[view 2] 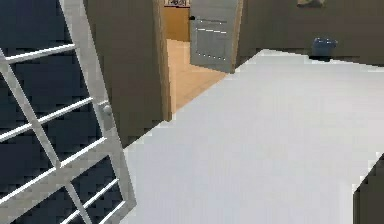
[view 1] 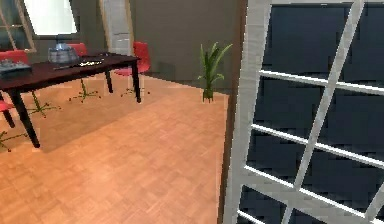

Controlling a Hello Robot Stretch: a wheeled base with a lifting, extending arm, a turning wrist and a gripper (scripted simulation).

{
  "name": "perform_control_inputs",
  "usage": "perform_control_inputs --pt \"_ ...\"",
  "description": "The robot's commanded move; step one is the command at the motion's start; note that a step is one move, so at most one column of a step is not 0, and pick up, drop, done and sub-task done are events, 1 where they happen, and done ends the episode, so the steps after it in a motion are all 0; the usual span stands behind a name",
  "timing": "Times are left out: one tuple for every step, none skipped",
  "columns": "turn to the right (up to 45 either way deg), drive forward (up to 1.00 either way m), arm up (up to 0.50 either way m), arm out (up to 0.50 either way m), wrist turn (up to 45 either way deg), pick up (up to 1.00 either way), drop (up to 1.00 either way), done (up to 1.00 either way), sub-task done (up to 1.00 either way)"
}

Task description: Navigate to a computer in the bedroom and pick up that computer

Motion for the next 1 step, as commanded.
perform_control_inputs --pt "0.0 0.50 0.00 0.00 0.0 0.00 0.00 0.00 0.00"
